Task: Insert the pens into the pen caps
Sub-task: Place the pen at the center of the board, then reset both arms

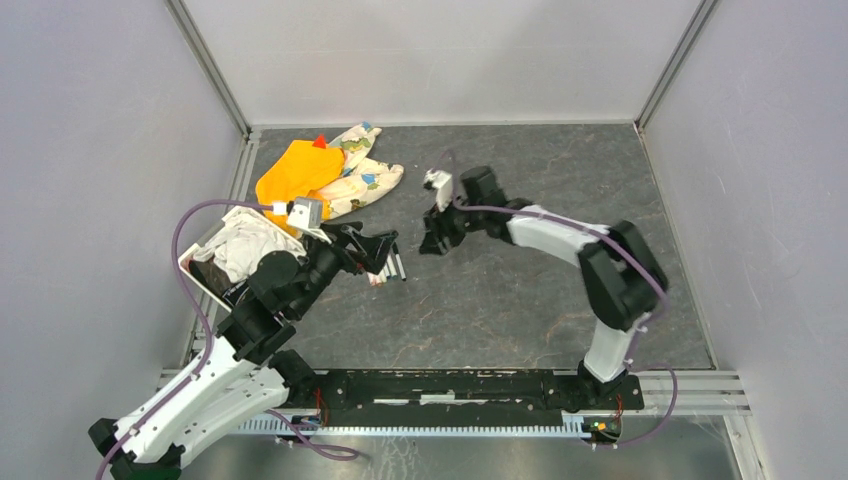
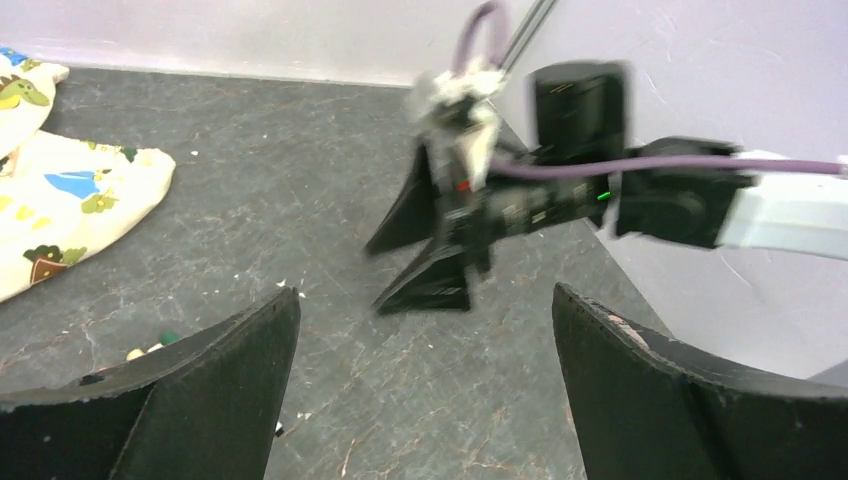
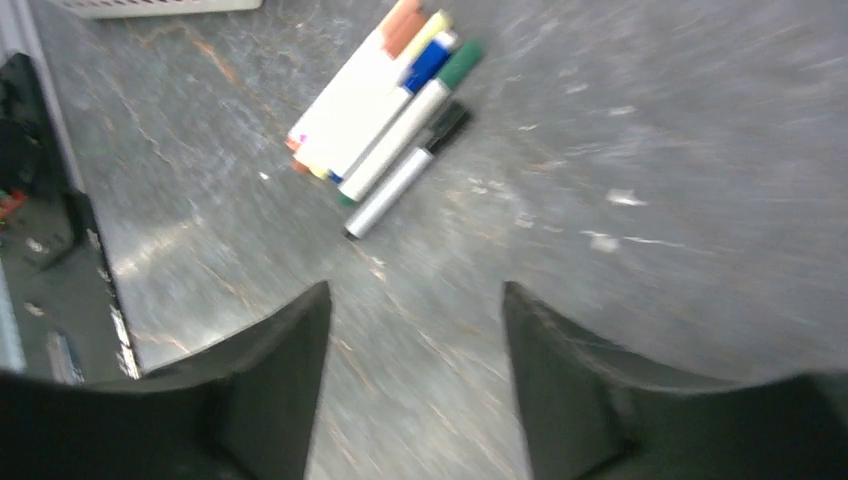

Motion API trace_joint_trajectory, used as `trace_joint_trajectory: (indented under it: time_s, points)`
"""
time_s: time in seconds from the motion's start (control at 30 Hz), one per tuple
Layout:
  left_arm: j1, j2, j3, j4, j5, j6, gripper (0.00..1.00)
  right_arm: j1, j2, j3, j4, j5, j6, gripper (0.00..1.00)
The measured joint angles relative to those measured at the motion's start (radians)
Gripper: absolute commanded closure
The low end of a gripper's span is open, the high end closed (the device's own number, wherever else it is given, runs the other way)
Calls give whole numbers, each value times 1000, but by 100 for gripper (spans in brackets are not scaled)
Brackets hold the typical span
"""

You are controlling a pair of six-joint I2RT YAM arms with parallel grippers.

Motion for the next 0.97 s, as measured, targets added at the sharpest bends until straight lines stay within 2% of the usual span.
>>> trace_joint_trajectory:
  time_s: [0.03,0.07,0.2,0.27,0.37,0.47,0.57,0.73,0.87,0.97]
  points:
    - [2,17,22,0,5,0,0,-36,-63,0,-40,5,-74,4]
    - [9,35,41,-1,15,0,0,-82,-140,0,-78,17,-148,2]
    - [101,144,130,-3,97,1,0,-277,-404,-12,-120,79,-296,2]
    - [183,198,166,-7,144,1,0,-400,-531,-11,-130,113,-323,2]
    - [321,264,211,-38,224,0,0,-514,-642,24,-156,179,-331,2]
    - [463,322,307,-106,299,0,0,-550,-692,117,-182,293,-308,2]
    - [528,379,470,-186,329,14,0,-552,-701,248,-222,385,-278,2]
    - [532,413,704,-272,361,53,0,-552,-692,512,-267,478,-211,2]
    - [532,378,767,-316,365,78,0,-552,-687,627,-287,501,-173,2]
    - [532,352,774,-341,367,84,0,-552,-686,644,-298,495,-164,2]
